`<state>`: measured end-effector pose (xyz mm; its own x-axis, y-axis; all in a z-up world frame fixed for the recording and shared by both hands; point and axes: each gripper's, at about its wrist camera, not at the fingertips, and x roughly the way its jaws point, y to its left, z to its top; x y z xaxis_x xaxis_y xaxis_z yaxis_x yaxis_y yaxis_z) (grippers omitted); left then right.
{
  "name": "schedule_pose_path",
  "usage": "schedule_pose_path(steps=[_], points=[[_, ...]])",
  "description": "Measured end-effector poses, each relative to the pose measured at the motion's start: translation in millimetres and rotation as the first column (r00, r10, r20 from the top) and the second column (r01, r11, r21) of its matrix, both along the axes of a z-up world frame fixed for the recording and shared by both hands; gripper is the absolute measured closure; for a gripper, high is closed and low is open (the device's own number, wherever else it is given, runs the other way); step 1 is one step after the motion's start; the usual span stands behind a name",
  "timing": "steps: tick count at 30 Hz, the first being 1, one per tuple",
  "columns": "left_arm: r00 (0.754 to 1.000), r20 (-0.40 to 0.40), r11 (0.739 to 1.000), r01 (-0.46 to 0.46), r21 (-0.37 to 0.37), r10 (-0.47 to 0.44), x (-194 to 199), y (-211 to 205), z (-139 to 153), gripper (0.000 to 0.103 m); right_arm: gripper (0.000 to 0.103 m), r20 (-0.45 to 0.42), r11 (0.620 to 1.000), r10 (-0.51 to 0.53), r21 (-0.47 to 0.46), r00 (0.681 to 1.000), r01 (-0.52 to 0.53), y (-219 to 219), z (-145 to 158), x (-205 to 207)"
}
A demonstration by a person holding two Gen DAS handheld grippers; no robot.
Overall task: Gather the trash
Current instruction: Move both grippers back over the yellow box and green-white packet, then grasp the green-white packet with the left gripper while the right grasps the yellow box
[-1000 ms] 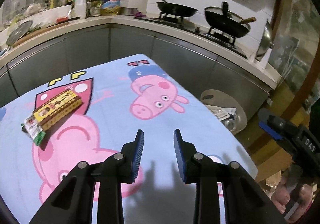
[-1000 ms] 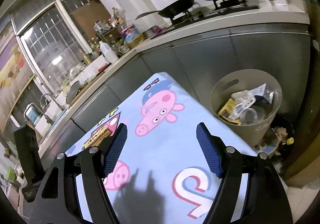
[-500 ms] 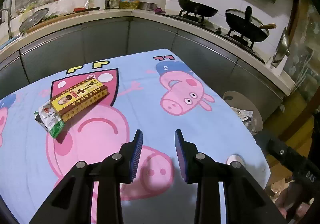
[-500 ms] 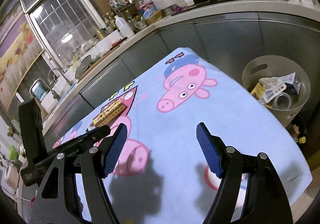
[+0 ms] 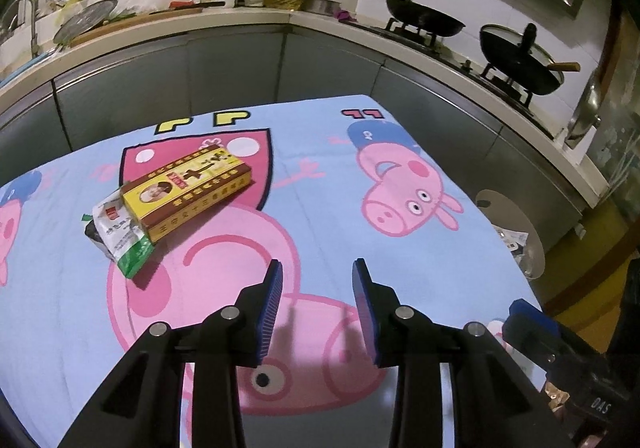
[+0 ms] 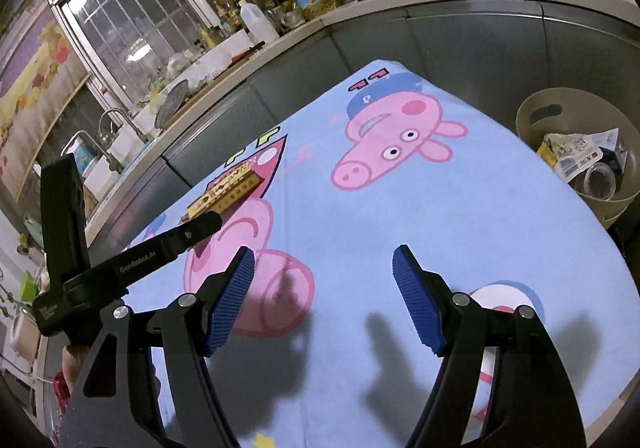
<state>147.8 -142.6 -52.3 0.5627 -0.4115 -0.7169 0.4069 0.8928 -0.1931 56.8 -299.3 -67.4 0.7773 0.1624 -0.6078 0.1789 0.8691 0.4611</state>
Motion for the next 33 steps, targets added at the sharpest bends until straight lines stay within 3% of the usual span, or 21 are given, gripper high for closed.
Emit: schedule_pose_path(steps=[12, 18, 21, 25, 30, 33], points=[[0.998, 0.006, 0.998, -0.064, 0.011, 0.064, 23.8, 54.4, -10.4, 0.067, 0.032, -0.045, 1.000, 0.021, 0.005, 0.999, -0.021, 5.0, -16.9, 18.5], [0.968, -0.071, 0.964, -0.248, -0.094, 0.242, 54.8, 140.0, -8.6, 0.067, 0.032, -0.024, 0.997, 0.077, -0.027, 0.997, -0.077, 16.7, -10.6, 46.6], [0.951, -0.128, 0.943, -0.299, -0.149, 0.281, 66.6, 167.2, -13.7, 0.067, 0.032, -0.017, 0.989, 0.145, -0.024, 0.989, -0.145, 30.2, -5.6, 83.3], [0.945, -0.187, 0.937, -0.300, -0.178, 0.268, 78.2, 172.9, -27.2, 0.067, 0.032, -0.028, 0.969, 0.246, 0.025, 0.969, -0.245, 56.0, -2.8, 151.9], [0.940, -0.237, 0.944, -0.286, -0.166, 0.243, 85.9, 157.6, -48.1, 0.066, 0.032, -0.123, 0.930, 0.345, -0.089, 0.930, -0.357, 108.6, -8.0, 262.2], [0.940, -0.243, 0.945, -0.284, -0.164, 0.240, 89.0, 152.0, -53.6, 0.061, 0.033, -0.190, 0.913, 0.355, -0.139, 0.915, -0.383, 126.3, -15.1, 304.6]])
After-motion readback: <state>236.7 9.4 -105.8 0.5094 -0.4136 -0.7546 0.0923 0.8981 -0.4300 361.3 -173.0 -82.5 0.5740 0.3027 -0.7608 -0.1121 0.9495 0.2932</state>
